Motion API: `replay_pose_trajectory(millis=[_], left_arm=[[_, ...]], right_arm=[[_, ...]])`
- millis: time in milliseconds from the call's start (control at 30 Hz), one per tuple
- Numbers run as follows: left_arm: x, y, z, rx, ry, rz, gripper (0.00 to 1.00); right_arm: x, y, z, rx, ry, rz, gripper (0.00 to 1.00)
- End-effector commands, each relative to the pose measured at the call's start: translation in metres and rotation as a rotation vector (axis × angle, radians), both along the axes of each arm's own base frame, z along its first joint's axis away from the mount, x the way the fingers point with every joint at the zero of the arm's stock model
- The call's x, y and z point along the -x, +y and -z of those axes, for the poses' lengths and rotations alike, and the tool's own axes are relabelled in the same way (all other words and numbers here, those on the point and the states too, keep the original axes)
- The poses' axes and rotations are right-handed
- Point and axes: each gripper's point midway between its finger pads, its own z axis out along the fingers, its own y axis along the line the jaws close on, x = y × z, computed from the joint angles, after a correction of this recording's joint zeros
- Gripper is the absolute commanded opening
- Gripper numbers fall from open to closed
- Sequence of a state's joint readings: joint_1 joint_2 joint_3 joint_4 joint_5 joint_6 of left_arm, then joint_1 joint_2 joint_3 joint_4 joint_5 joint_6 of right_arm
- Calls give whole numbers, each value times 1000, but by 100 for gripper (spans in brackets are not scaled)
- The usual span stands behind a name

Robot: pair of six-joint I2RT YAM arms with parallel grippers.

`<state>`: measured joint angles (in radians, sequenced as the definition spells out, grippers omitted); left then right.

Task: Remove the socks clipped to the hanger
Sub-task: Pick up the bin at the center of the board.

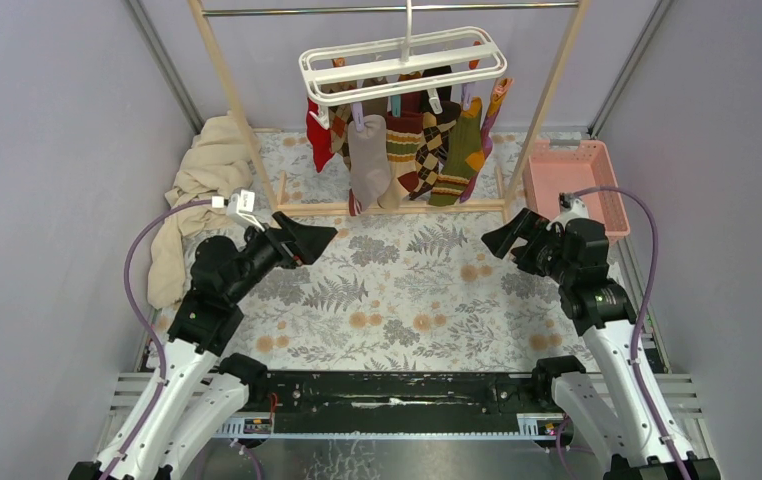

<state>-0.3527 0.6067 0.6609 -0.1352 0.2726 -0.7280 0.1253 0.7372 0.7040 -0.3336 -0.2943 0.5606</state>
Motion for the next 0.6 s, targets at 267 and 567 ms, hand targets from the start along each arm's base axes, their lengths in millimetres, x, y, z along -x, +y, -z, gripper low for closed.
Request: replay_pose_trajectory(millis=[267, 567], left_arm=[[13, 2, -7, 69, 44, -6, 99], [7, -8, -22, 86, 47, 33, 99]], right_arm=[[14, -8, -11, -68, -73, 95, 99], [4, -21, -23, -34, -110, 162, 100]])
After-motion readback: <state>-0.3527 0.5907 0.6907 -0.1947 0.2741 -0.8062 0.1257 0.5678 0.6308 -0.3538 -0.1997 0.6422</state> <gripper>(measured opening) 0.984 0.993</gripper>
